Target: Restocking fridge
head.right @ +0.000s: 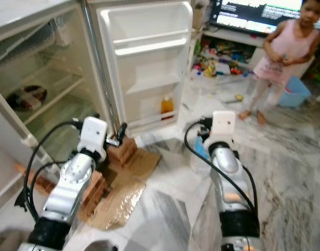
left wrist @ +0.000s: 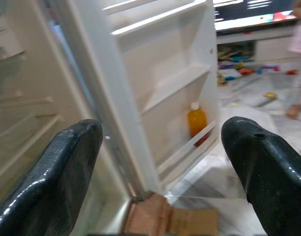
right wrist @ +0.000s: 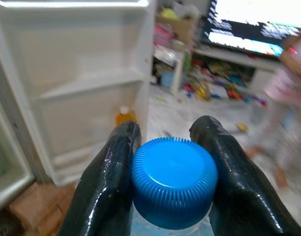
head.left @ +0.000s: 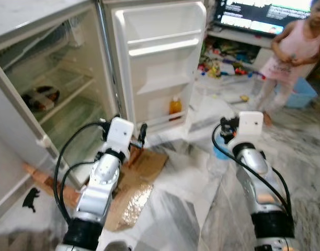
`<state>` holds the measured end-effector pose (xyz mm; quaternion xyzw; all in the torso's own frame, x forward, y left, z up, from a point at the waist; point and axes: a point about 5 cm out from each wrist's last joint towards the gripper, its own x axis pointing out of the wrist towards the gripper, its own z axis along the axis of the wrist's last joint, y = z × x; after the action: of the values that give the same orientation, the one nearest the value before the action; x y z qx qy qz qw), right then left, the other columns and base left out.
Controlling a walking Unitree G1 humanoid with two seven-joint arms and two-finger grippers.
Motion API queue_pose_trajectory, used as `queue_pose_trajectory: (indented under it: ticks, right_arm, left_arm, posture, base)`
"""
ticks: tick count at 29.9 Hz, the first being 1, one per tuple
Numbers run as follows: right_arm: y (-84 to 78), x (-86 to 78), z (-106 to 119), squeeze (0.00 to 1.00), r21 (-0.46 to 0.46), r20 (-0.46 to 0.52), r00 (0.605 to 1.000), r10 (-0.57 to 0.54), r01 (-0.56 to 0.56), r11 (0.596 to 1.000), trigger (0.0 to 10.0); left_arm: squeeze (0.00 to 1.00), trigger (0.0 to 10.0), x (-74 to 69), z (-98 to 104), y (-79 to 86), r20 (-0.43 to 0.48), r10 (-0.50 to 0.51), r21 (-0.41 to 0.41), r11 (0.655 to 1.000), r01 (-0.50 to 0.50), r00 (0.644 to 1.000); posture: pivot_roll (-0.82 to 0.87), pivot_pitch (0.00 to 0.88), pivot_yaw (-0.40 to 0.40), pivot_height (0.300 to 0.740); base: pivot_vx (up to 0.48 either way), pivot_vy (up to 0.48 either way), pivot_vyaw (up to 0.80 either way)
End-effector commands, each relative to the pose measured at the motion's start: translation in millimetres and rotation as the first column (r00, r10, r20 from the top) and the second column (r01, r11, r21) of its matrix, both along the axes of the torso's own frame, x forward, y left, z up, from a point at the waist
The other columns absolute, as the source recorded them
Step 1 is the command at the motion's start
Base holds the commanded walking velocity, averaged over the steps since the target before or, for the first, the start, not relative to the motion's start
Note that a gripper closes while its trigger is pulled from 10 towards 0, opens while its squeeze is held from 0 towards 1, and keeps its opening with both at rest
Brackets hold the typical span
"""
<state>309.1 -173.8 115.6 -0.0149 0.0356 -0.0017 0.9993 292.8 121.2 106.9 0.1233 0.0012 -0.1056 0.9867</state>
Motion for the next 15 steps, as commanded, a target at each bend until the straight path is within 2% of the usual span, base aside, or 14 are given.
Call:
queue_pose_trajectory:
  ticks: [1,9,11,15]
  right_arm:
    - [15.1,5.9,12.7,0.00,-0.003,0.061,0.996,0.063,-0.063,0.998,10.0]
    - [19.6,5.9,12.6,0.00,-0.002,0.073,0.993,0.096,-0.096,0.995,10.0]
    - [19.7,5.9,12.6,0.00,-0.002,0.075,0.992,0.099,-0.099,0.995,10.0]
    - [20.6,6.6,12.7,0.00,-0.003,0.079,0.991,0.109,-0.109,0.994,10.0]
  left_arm:
    - [0.00,10.0,0.7,0.6,5.7,0.001,0.026,0.007,1.000,-0.026,1.000]
    - [0.00,10.0,-0.2,0.1,5.6,0.027,0.055,0.032,0.998,-0.055,0.998]
    - [0.00,10.0,0.0,-0.1,3.1,0.019,0.044,0.008,0.999,-0.045,0.999]
    - [0.00,10.0,1.0,0.2,3.0,0.021,0.051,0.016,0.999,-0.051,0.999]
  posture:
    - [0.08,0.000,-0.058,0.740]
    - [0.07,0.000,-0.058,0.740]
    - [0.07,0.000,-0.058,0.740]
    - [0.07,0.000,-0.058,0.740]
  base:
    - [0.458,0.000,0.00]
    - [0.464,0.000,0.00]
    - [0.450,0.000,0.00]
    - [0.441,0.000,0.00]
